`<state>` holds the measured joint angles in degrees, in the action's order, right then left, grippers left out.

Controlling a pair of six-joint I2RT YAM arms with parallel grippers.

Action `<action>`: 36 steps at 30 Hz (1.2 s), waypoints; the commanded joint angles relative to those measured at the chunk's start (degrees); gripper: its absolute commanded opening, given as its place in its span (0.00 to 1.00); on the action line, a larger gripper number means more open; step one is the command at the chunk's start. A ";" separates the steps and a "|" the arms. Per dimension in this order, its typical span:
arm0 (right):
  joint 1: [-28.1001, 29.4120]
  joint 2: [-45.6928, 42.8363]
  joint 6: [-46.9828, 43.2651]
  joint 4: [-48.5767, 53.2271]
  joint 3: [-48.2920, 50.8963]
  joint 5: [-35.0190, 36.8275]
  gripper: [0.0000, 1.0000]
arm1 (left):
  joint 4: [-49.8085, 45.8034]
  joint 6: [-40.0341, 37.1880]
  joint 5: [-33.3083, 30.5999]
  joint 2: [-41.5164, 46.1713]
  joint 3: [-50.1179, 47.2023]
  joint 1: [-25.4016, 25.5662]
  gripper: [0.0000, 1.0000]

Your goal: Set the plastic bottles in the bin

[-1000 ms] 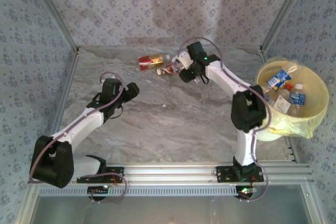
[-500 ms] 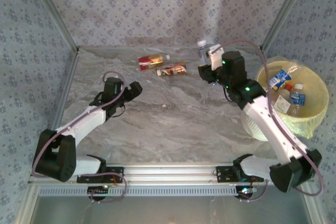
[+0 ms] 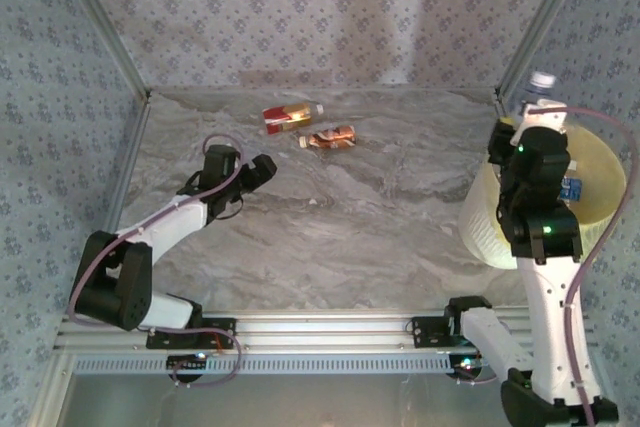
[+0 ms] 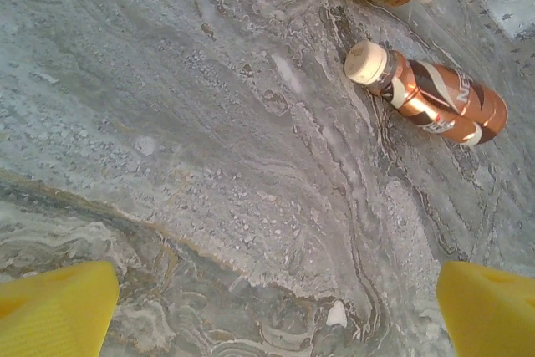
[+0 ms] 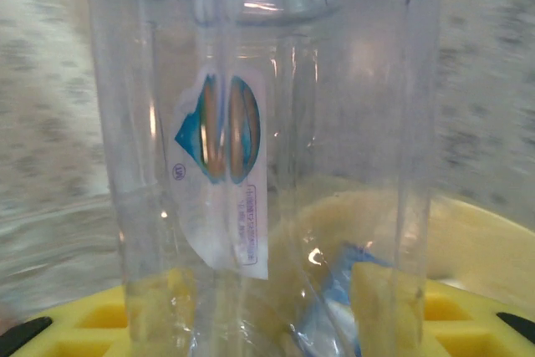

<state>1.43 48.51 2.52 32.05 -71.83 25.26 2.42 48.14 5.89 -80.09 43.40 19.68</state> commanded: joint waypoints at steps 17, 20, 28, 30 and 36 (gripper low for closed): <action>-29.51 3.84 -4.67 5.28 3.01 5.14 0.64 | -0.91 0.75 1.41 -2.49 5.35 1.66 0.98; -31.74 4.06 -6.07 5.48 3.01 2.97 0.72 | -1.44 0.47 1.43 -2.77 6.15 1.73 0.98; -31.34 4.00 -4.65 5.34 2.58 -1.56 0.82 | -1.69 0.64 1.11 -2.48 6.33 2.20 0.98; -31.20 3.77 -3.62 5.51 2.19 -3.81 0.83 | -1.80 0.56 0.89 -2.30 6.14 2.20 0.98; -31.00 4.66 1.12 6.95 1.63 -11.23 0.84 | -1.97 0.49 0.79 -2.23 6.06 2.21 0.98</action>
<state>-29.85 52.95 0.08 38.09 -68.82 19.57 1.28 48.73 6.66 -82.65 48.21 21.54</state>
